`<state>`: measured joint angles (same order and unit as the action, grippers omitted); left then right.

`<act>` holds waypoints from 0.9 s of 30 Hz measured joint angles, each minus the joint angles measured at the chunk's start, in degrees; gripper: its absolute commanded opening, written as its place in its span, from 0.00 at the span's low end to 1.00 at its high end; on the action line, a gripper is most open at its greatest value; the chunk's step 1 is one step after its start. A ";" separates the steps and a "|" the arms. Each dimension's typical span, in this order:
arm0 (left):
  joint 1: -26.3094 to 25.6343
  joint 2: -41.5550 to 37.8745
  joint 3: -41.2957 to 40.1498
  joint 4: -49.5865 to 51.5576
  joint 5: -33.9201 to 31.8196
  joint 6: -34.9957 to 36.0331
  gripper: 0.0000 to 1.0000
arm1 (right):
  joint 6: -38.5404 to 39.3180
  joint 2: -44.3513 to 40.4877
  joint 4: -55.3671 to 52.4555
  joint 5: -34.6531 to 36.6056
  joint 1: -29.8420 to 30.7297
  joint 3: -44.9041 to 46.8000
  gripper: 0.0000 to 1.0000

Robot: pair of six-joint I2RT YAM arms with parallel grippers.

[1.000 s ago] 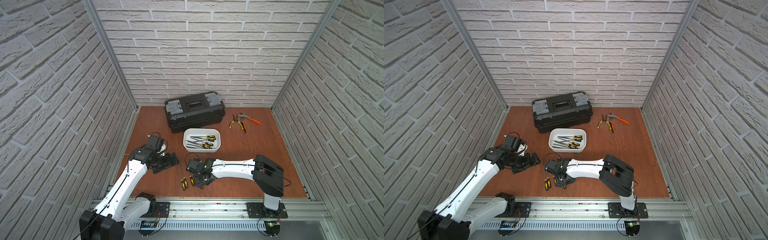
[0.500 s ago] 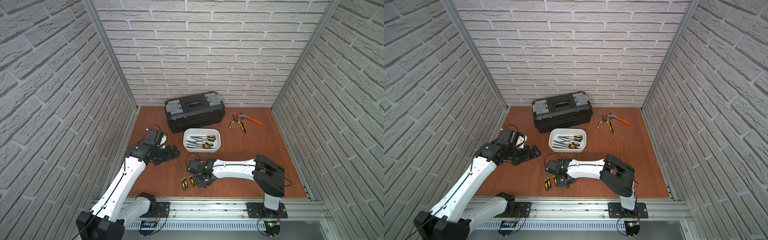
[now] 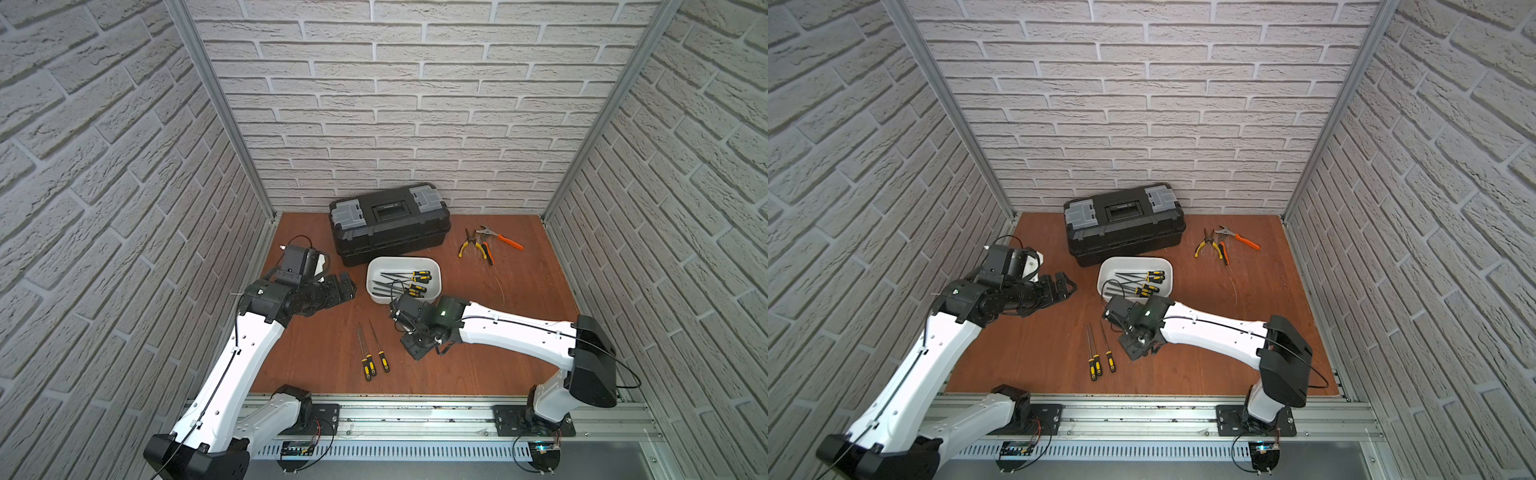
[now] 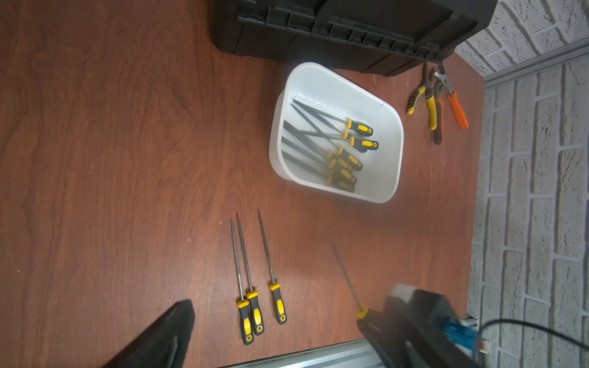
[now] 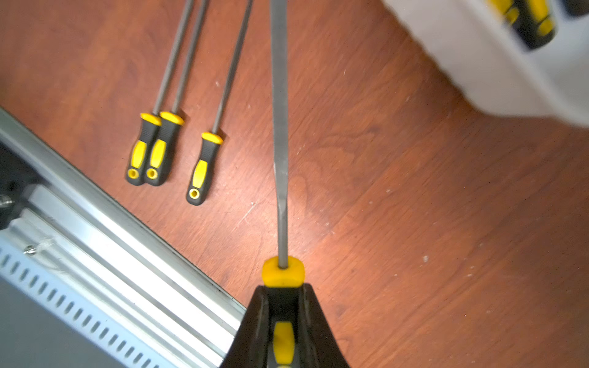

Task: Put the file tool into the storage box
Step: Place the file tool in the storage box.

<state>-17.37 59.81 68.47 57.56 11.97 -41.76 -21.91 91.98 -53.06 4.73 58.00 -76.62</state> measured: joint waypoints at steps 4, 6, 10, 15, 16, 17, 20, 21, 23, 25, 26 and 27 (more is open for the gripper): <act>0.00 3.56 2.36 -0.48 0.98 0.37 0.98 | 10.19 -1.22 -1.66 -3.87 -7.85 -7.52 0.09; 0.00 5.55 3.10 -1.29 2.36 0.61 0.98 | 15.61 0.31 -2.84 -6.14 -11.82 -12.24 0.08; -0.48 10.99 5.51 -2.73 5.46 0.83 0.98 | 24.81 7.34 -5.01 -8.96 -17.49 -21.31 0.06; -2.67 15.50 7.52 -4.31 5.90 -0.26 0.98 | 34.97 17.73 -6.34 -10.19 -21.00 -27.36 0.04; -2.89 15.61 7.54 -4.42 5.86 -0.70 0.98 | 36.54 19.34 -6.34 -10.19 -21.57 -27.61 0.04; -3.19 15.65 7.56 -4.55 5.62 -1.53 0.98 | 38.45 20.87 -6.34 -10.16 -22.16 -27.63 0.04; -4.09 15.72 8.02 -4.74 4.57 -3.13 0.98 | 42.84 24.63 -5.90 -9.55 -23.39 -27.50 0.04; -4.50 15.91 8.22 -4.90 3.96 -3.54 0.98 | 44.26 25.55 -4.98 -9.20 -23.67 -26.93 0.04; -5.22 16.57 8.52 -4.90 3.04 -4.20 0.98 | 46.42 26.43 -3.30 -8.33 -24.11 -25.38 0.04; -6.32 18.05 9.35 -4.42 1.97 -4.48 0.98 | 48.24 27.04 -1.95 -7.43 -24.50 -24.00 0.05; -6.97 19.10 10.03 -4.24 1.33 -4.57 0.98 | 49.07 27.54 -1.70 -7.13 -24.68 -23.91 0.05; -7.63 20.20 10.82 -3.98 0.81 -4.61 0.98 | 49.96 28.15 -0.96 -6.93 -24.83 -23.91 0.06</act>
<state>-24.99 80.01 79.29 53.58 12.78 -46.37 28.05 120.14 -54.02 -2.20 33.17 -100.53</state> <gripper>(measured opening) 0.983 0.173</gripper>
